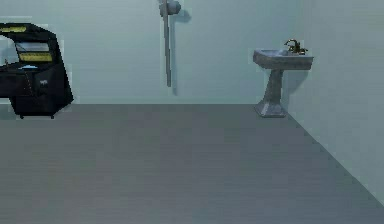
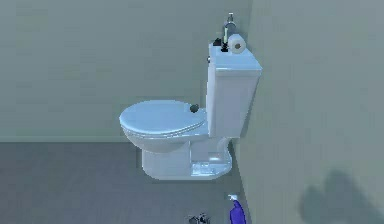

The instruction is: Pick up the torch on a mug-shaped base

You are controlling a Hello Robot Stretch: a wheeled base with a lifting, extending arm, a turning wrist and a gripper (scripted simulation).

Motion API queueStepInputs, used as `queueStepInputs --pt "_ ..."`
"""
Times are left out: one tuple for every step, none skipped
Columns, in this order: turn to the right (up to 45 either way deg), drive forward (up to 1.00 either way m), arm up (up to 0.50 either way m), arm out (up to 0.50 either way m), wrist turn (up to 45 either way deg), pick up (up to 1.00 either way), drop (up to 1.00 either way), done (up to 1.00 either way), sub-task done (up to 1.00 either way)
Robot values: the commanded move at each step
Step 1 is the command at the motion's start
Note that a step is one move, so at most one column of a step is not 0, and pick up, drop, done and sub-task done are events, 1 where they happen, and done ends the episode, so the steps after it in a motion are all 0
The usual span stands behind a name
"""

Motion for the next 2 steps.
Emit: queueStepInputs --pt "0.0 0.0 0.0 0.44 0.0 0.0 0.0 0.0 0.0" --pt "0.0 0.0 0.0 0.0 45.0 0.0 0.0 0.0 0.0"
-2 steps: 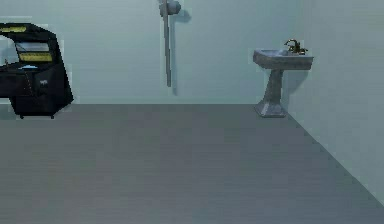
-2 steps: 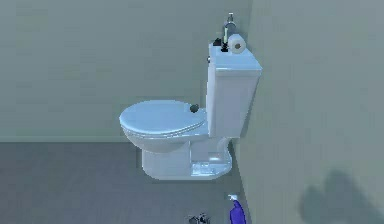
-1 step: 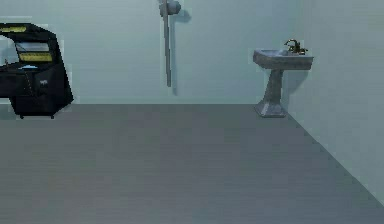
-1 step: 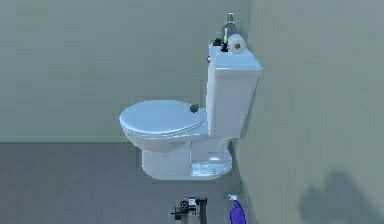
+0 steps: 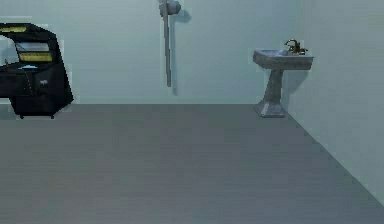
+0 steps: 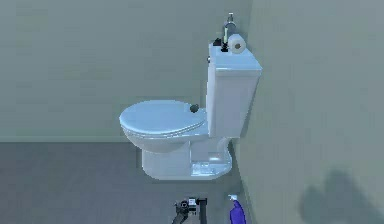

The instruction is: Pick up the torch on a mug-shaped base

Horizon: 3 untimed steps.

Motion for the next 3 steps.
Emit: queueStepInputs --pt "0.0 0.0 0.0 0.0 45.0 0.0 0.0 0.0 0.0" --pt "0.0 0.0 0.0 0.0 45.0 0.0 0.0 0.0 0.0" --pt "0.0 0.0 0.0 0.0 45.0 0.0 0.0 0.0 0.0"
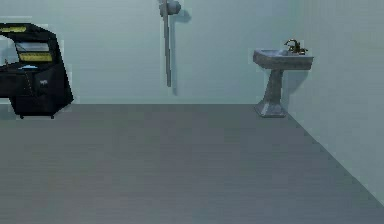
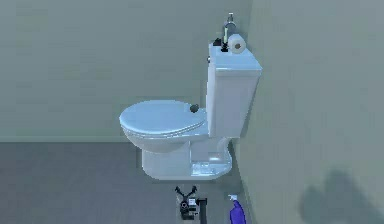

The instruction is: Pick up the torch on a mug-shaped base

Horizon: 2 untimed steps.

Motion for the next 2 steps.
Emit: queueStepInputs --pt "0.0 0.0 0.0 0.0 27.0 0.0 0.0 0.0 0.0" --pt "0.0 0.0 0.0 0.0 -33.0 0.0 0.0 0.0 0.0"
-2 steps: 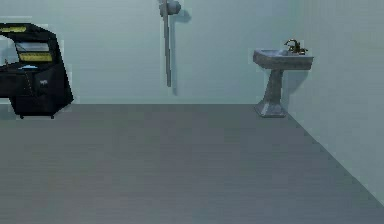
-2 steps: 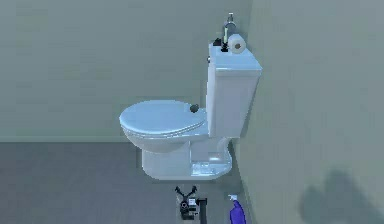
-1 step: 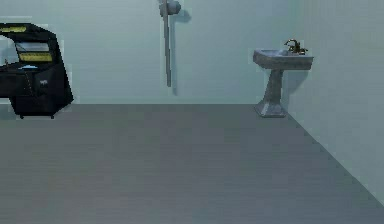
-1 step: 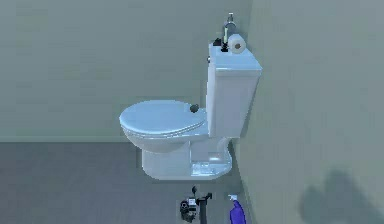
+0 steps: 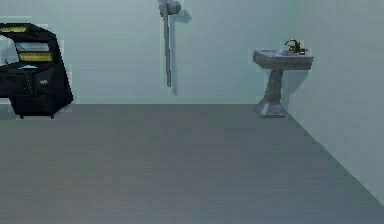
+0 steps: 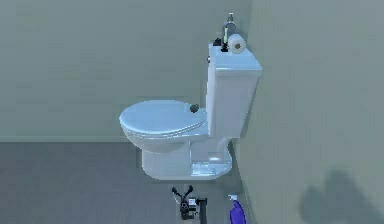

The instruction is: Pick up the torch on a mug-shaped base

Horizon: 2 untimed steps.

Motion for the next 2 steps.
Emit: queueStepInputs --pt "0.0 0.0 0.0 -0.22 0.0 0.0 0.0 0.0 0.0" --pt "0.0 0.0 -0.3 0.0 0.0 0.0 0.0 0.0 0.0"
